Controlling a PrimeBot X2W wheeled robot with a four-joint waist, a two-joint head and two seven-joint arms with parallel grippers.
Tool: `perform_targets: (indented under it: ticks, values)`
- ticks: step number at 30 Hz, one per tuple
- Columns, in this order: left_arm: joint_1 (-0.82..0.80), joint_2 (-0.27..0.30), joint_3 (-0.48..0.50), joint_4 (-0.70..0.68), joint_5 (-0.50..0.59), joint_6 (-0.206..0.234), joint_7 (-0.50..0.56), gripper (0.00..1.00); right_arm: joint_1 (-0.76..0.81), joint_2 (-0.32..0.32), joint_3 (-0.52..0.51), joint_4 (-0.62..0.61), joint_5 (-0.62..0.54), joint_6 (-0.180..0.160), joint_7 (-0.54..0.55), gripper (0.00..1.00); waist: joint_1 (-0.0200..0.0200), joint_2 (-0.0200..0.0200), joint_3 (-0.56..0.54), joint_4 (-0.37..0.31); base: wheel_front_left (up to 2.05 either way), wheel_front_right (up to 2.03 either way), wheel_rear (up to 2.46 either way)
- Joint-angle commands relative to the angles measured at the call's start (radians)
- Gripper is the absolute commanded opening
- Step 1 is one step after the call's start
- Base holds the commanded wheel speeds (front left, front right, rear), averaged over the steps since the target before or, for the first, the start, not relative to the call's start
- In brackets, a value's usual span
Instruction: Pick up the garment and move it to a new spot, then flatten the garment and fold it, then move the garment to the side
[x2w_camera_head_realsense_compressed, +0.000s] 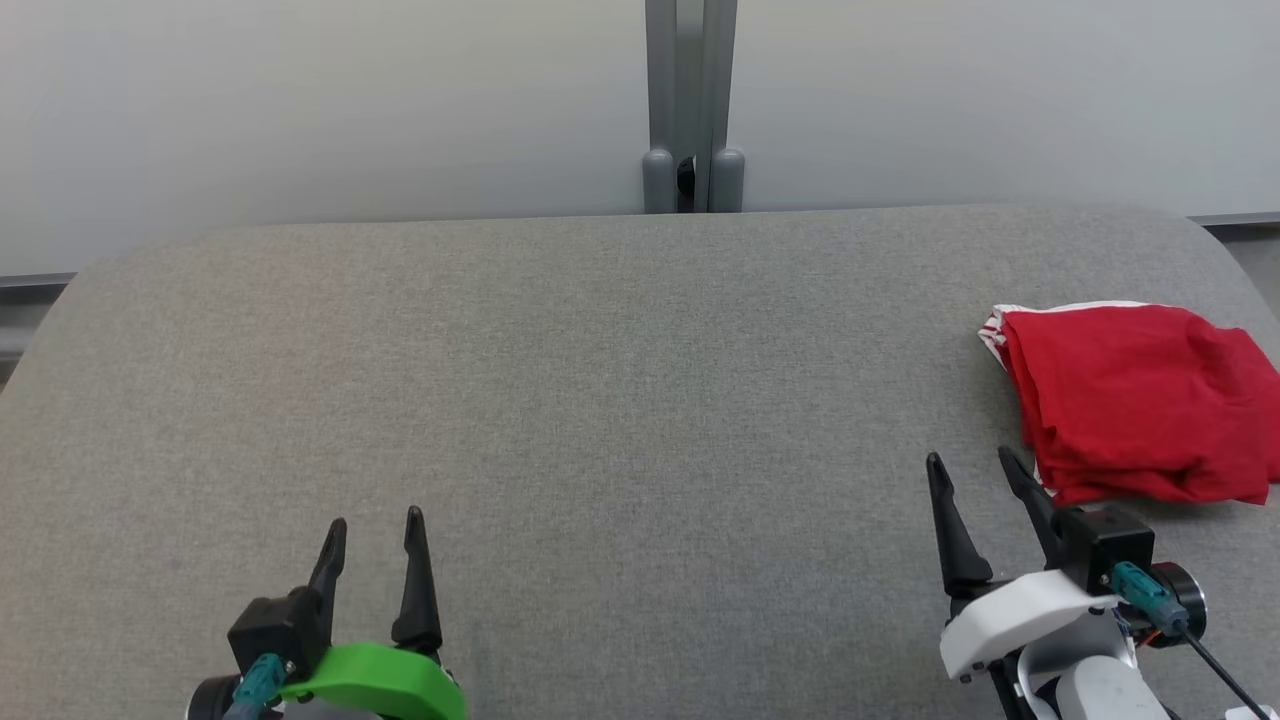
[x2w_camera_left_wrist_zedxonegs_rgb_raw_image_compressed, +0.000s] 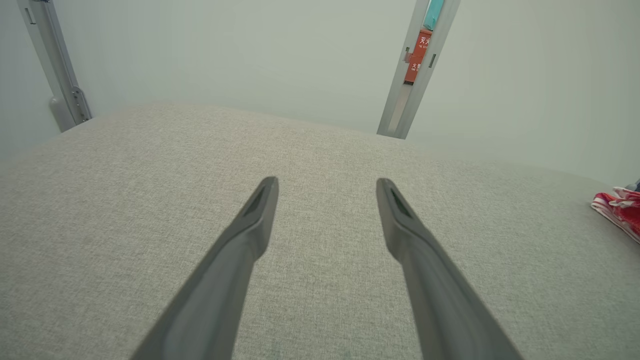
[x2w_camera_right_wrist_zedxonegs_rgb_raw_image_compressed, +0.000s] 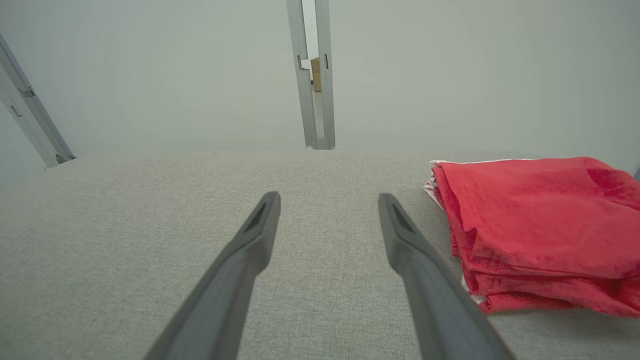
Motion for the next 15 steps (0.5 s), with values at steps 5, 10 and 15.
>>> perform_targets:
  ticks: [5,10,15]
  values:
    - [0.018,-0.009,-0.002,0.029,-0.010,-0.001,0.008,0.00,0.020,0.005,-0.003,0.033,0.010,0.000,0.005,0.00,0.0000,0.0000,0.000,0.000,0.00,0.00,0.00]
    - [0.011,-0.016,0.027,0.026,-0.091,-0.020,0.034,0.00,0.011,0.005,-0.017,0.032,0.115,0.000,0.033,0.00,0.0000,0.0000,0.002,-0.001,0.00,0.00,0.00]
    - [0.004,-0.021,0.053,0.023,-0.163,-0.038,0.058,0.00,0.010,0.004,-0.024,0.023,0.211,0.000,0.053,0.00,0.0000,0.0000,0.003,-0.001,0.00,0.00,0.00]
